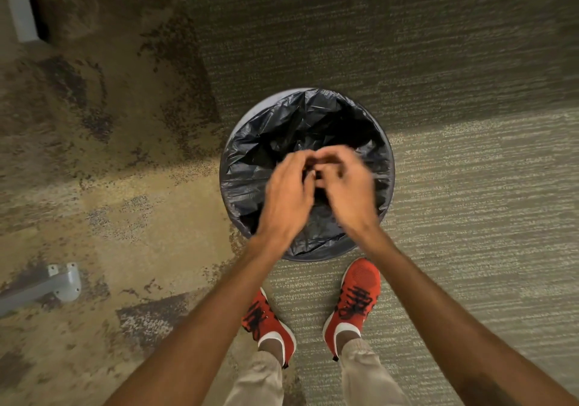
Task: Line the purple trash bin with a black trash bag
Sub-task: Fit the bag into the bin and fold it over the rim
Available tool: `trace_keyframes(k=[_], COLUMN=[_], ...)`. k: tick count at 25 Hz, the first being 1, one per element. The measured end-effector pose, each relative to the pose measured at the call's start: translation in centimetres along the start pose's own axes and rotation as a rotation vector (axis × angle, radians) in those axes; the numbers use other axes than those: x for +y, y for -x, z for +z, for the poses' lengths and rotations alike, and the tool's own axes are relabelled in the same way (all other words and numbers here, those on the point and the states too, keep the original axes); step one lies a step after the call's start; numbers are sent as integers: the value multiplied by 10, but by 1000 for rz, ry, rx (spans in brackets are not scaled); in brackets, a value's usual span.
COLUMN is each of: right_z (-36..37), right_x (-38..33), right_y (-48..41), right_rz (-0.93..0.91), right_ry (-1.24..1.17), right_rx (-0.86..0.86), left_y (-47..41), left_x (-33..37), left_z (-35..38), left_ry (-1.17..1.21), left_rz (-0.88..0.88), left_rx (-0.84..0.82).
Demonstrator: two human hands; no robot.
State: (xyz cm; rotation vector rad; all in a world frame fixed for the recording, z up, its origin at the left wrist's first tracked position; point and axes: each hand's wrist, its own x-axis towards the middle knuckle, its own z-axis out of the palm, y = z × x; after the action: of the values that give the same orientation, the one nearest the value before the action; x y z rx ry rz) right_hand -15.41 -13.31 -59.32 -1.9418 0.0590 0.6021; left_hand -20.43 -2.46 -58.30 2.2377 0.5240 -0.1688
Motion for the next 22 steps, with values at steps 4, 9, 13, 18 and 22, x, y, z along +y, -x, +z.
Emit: trace_keyframes(k=[4, 9, 13, 18, 22], right_z=[31, 19, 11, 20, 37], right_x=[20, 52, 39, 16, 29], right_y=[-26, -36, -26, -1, -20], right_rz=[423, 425, 324, 58, 194], right_ry=[290, 418, 436, 498, 802], right_rx=[-212, -194, -33, -118, -473], left_y=[-12, 2, 6, 7, -38], left_x=[-21, -55, -34, 0, -21], left_z=[32, 30, 28, 10, 18], left_ry=[-188, -468, -438, -428, -322], left_rz=[-527, -477, -456, -167, -291], left_rx=[-280, -476, -497, -41, -311])
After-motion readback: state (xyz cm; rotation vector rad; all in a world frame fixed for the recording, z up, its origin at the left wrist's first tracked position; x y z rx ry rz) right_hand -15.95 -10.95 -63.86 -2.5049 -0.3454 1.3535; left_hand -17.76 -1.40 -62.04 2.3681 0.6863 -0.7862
